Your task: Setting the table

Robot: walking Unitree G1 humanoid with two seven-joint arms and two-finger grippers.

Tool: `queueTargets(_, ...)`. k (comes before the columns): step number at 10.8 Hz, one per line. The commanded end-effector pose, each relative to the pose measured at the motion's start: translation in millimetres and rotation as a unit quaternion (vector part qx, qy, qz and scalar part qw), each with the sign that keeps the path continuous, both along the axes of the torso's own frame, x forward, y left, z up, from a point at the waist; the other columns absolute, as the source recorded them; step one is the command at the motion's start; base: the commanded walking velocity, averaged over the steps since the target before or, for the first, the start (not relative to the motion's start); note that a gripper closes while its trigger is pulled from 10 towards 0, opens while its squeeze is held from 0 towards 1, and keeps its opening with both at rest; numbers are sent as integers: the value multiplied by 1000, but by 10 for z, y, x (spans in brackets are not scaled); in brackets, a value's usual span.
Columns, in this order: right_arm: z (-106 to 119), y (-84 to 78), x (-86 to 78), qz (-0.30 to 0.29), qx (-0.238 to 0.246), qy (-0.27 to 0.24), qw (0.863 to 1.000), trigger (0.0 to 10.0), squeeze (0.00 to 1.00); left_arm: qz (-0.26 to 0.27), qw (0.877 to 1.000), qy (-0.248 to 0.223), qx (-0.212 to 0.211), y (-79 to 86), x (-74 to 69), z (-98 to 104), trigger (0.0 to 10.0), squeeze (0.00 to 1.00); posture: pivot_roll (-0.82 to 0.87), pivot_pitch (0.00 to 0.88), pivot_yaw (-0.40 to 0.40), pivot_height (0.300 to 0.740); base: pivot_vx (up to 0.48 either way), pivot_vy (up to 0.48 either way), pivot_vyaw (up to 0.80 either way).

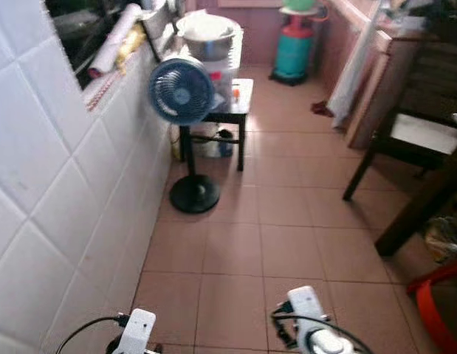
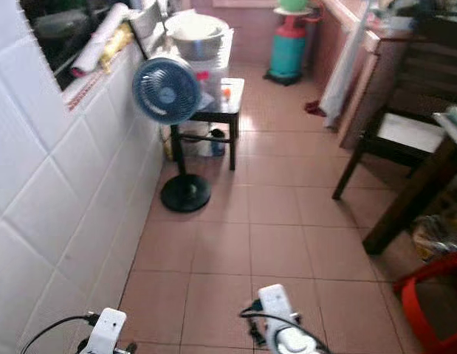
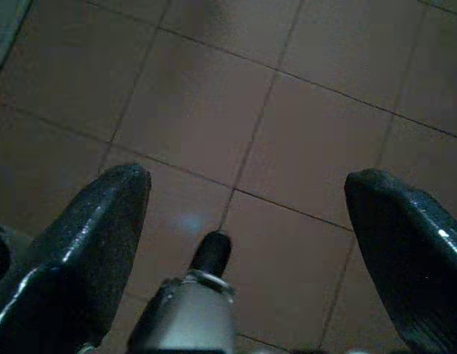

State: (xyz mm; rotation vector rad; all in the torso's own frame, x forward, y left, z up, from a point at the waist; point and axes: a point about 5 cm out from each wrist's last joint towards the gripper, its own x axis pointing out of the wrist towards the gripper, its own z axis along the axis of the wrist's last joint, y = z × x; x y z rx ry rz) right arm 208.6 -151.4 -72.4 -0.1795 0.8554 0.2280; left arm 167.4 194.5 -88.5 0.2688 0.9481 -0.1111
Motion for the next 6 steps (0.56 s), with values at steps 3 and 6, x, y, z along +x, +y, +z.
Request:
queueTargets(3,-15,29,-21,16,3,12,1000,10000,0,1,1000,3,-5,17,12,6,10000,0,-27,0,3,740,0,0,0)
queueTargets(6,-1,80,21,-2,9,18,1000,10000,0,-3,1000,3,0,31,29,14,10000,0,-27,0,5,740,0,0,0)
